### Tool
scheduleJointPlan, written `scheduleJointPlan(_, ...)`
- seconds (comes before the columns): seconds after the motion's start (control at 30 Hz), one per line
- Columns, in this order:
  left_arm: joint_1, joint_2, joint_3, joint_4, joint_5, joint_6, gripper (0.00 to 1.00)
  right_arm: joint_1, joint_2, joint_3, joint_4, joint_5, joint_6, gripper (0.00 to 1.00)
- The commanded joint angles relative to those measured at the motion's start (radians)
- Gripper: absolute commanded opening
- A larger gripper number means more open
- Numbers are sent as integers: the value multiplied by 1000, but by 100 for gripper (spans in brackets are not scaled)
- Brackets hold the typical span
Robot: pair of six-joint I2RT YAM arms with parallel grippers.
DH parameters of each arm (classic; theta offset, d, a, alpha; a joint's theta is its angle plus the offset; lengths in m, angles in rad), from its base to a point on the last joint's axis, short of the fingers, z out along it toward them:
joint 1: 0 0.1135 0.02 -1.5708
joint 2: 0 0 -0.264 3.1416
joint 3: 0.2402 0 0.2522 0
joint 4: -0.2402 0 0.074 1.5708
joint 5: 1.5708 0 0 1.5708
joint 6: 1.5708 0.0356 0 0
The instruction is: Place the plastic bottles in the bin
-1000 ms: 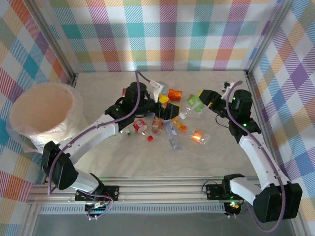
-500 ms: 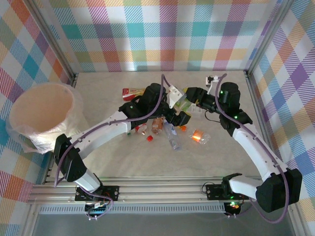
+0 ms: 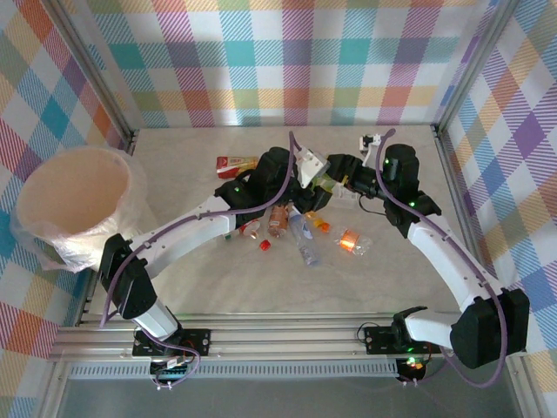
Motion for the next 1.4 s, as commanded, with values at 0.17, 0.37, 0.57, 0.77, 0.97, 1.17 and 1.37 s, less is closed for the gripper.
scheduleJointPlan(0.17, -8, -55, -69, 101, -144, -21, 36, 22, -29, 29, 59, -28, 15, 82)
scheduleJointPlan(0.37, 0, -186, -117, -12, -448, -86, 35, 23, -115, -48, 74, 180, -14, 100)
scheduleJointPlan(0.57, 24, -360, -130, -236, -824, -171, 36, 24, -150, -98, 74, 312, -50, 100)
scheduleJointPlan(0.77, 105, -477, -41, -510, -1137, -253, 36, 24, -133, -98, 102, 266, -108, 100)
scheduleJointPlan(0.97, 360, -579, -22, -542, -1140, -267, 37, 23, -124, -67, 80, 229, -156, 100)
scheduleJointPlan(1.17, 684, -561, 8, -521, -1030, -307, 38, 24, -128, -43, 31, 231, -178, 100)
scheduleJointPlan(1.37, 985, -477, -3, -566, -774, -406, 39, 24, -154, -50, -26, 254, -205, 100)
